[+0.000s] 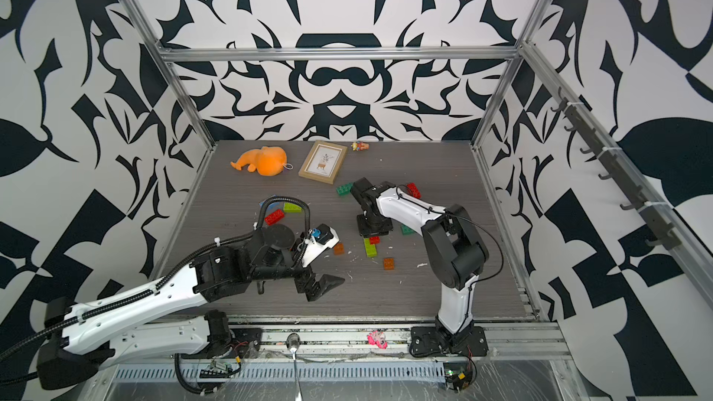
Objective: Assemble a small pinwheel with lego
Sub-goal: Assemble the lego brick with the lego brick.
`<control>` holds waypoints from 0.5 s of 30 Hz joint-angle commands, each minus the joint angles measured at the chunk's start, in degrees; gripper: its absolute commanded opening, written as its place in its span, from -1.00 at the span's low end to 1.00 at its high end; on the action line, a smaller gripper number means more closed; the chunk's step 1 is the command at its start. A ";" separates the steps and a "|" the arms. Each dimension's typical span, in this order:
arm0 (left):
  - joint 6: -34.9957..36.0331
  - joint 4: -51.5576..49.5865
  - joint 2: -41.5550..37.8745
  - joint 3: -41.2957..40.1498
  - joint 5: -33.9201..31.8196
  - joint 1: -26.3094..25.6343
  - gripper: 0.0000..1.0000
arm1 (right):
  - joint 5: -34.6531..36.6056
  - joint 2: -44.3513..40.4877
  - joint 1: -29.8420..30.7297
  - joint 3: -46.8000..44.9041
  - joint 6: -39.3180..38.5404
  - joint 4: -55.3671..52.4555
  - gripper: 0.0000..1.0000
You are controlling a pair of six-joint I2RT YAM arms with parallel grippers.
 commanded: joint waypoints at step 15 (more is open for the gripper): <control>-23.01 3.74 -6.43 -4.67 -4.00 7.51 0.99 | -4.64 -9.81 -0.81 -1.17 -1.55 0.19 0.02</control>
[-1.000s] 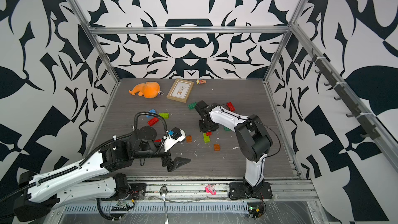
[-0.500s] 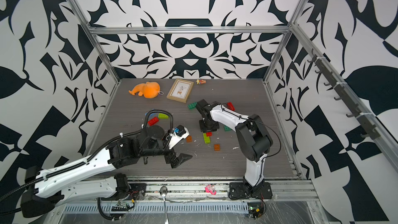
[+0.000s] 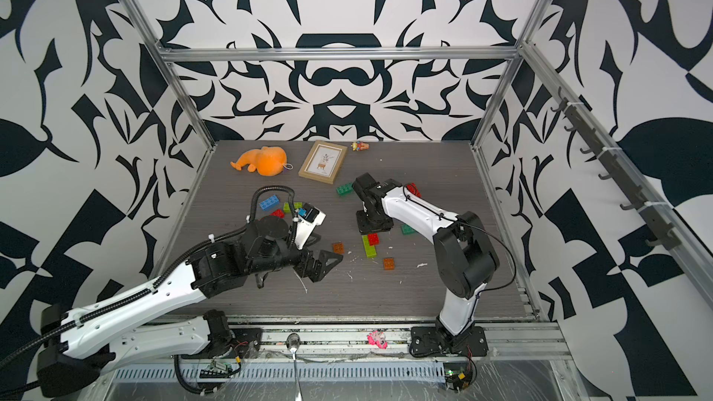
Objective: Assemble a small pinwheel with lego
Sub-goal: Assemble the lego brick with the lego brick, then pick up the lego brick from the center of the board.
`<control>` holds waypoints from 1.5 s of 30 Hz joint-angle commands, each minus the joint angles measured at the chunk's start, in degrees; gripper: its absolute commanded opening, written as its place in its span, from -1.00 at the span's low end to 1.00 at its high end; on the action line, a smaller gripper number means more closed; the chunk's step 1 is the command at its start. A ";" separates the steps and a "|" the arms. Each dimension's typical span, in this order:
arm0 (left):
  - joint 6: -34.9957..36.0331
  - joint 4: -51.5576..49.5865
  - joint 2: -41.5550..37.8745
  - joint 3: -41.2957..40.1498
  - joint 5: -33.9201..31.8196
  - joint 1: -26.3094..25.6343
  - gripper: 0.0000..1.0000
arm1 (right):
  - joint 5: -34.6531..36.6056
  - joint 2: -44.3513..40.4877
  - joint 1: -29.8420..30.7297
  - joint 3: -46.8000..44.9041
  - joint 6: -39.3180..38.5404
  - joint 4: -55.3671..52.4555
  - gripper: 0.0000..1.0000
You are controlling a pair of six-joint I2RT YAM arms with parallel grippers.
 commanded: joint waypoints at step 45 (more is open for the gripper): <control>-25.19 10.52 42.74 6.01 -12.07 29.38 0.99 | 3.24 -55.06 -1.62 -49.18 4.00 35.56 0.92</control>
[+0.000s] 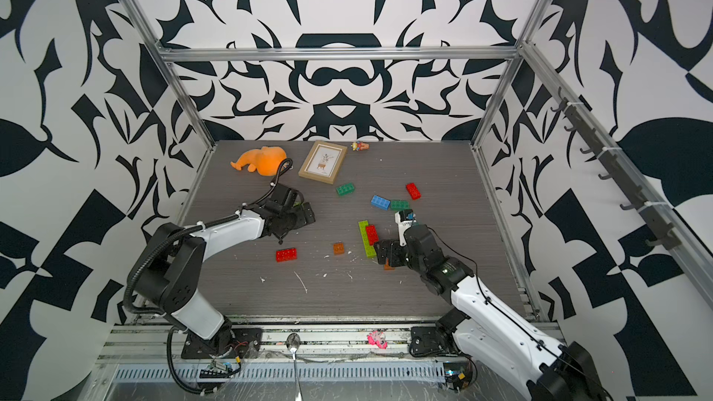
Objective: Assemble a small pinwheel with lego
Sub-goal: Pick up the lego brick from the center of the board.
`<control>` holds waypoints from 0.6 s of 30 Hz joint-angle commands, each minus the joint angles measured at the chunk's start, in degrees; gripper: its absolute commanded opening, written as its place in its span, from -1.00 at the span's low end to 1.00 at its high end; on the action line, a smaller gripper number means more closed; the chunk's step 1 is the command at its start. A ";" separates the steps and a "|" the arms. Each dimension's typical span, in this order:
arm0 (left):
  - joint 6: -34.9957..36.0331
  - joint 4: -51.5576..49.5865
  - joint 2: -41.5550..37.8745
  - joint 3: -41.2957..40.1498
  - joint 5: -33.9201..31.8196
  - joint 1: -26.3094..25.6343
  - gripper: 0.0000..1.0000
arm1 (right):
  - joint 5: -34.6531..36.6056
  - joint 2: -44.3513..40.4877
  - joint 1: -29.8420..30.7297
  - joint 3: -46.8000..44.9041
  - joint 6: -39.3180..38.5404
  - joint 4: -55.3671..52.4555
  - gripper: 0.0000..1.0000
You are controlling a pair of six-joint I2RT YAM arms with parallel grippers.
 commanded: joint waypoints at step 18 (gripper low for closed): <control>19.86 -2.94 -6.79 6.95 0.76 10.52 0.99 | 3.04 0.43 -0.21 -1.14 -0.50 3.59 0.91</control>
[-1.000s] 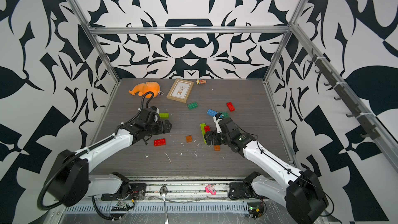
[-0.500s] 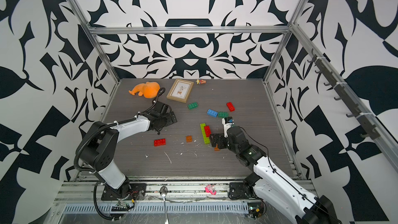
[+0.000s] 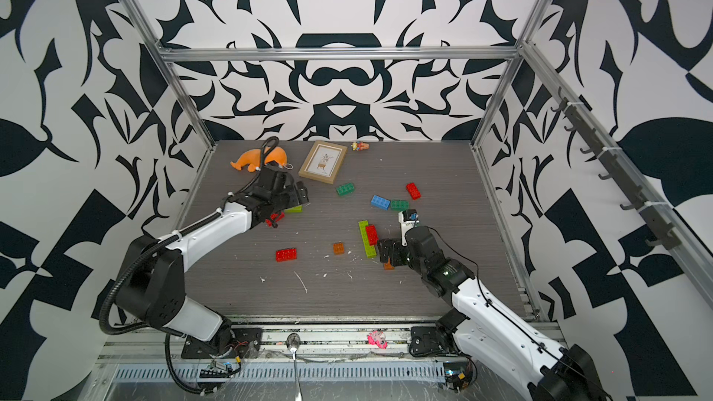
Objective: Assemble a small pinwheel with lego
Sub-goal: Pick up the lego brick from the center of the board.
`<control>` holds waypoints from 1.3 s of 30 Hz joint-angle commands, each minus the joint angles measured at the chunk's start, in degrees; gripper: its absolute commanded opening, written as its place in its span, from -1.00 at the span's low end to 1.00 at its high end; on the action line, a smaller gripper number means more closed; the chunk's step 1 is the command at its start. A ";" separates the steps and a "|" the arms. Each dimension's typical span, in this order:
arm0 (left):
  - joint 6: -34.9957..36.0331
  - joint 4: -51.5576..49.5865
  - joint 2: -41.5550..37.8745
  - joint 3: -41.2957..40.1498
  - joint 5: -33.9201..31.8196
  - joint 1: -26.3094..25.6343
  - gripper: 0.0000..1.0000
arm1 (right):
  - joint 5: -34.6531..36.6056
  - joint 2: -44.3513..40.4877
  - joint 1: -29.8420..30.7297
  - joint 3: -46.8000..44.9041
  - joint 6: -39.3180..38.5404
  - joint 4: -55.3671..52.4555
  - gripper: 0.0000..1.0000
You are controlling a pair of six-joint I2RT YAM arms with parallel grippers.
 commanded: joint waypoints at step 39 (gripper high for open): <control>15.34 -11.42 18.70 7.73 14.74 18.35 0.37 | -2.99 0.76 -0.17 0.09 -1.23 3.31 0.83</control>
